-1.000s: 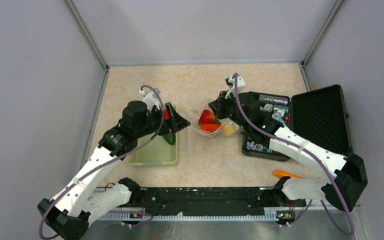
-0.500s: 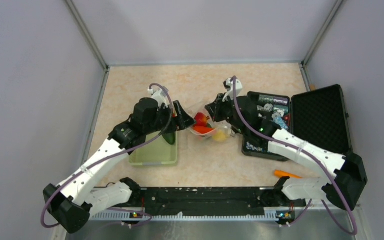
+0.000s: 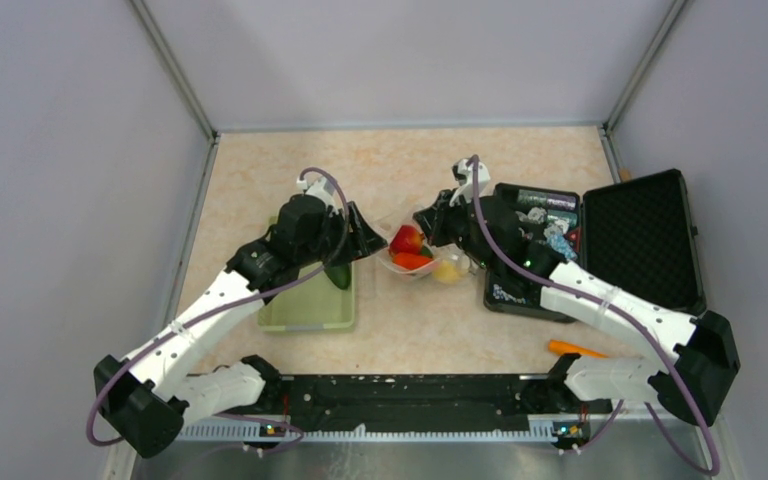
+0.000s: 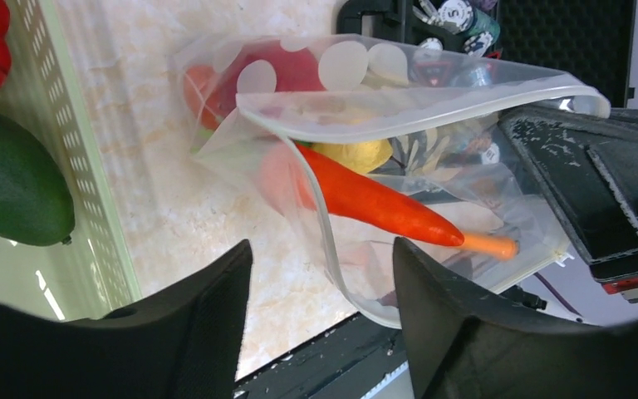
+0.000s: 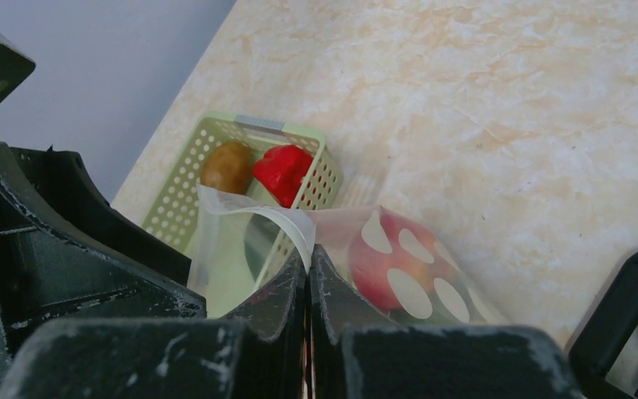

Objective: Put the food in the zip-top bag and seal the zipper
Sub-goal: Adjust the zipper food storage bag at the center of the board.

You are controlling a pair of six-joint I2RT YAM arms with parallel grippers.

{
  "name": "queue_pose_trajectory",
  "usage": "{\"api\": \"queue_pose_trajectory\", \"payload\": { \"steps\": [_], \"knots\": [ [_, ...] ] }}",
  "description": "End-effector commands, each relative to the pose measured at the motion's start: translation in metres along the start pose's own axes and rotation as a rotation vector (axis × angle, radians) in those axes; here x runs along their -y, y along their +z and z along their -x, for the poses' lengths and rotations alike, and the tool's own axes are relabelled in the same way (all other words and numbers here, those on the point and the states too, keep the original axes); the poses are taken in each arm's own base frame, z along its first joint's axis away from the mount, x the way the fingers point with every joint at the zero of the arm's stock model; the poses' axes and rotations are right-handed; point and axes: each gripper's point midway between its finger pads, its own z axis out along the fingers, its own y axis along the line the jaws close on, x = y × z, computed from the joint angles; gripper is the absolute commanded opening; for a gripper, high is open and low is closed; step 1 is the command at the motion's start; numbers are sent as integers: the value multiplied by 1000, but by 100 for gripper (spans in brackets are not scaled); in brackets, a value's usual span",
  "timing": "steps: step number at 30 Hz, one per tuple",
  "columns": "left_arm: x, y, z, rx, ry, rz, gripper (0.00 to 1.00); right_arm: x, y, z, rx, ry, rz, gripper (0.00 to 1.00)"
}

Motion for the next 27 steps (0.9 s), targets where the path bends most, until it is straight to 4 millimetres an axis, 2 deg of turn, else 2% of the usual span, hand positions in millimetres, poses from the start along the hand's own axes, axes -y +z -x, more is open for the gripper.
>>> {"api": "queue_pose_trajectory", "payload": {
  "steps": [1, 5, 7, 8, 10, 13, 15, 17, 20, 23, 25, 27],
  "knots": [
    [4, -1, 4, 6, 25, 5, 61, -17, -7, 22, 74, 42, 57, 0],
    [3, 1, -5, -38, 48, 25, 57, -15, -8, 25, 86, 43, 44, 0],
    [0, 3, -9, -49, 57, 37, 52, -14, -8, 24, 89, 44, 45, 0],
    [-1, 4, -11, -53, 61, 43, 44, -14, -7, 23, 86, 45, 45, 0],
    [-2, 5, -13, -54, 55, 53, 21, -16, -6, 20, 82, 49, 50, 0],
    [7, 3, -7, -26, 65, 15, 9, -15, -3, 12, 62, 40, 45, 0],
    [15, -1, 2, -9, 91, 8, 0, -15, -3, 10, 58, 28, 38, 0],
    [21, -6, 17, 26, 126, 24, 0, -12, -5, 18, 80, -8, 13, 0],
    [37, -19, 51, 131, 164, 40, 0, -7, -19, 53, 195, -113, -62, 0],
    [60, -47, 86, 254, 204, 17, 0, 7, -41, 79, 296, -218, -122, 0],
    [69, -64, 99, 301, 229, 10, 0, 19, -49, 80, 278, -317, -169, 0],
    [68, -68, 102, 306, 249, 27, 0, 29, -51, 70, 213, -433, -195, 0]
  ]
}}
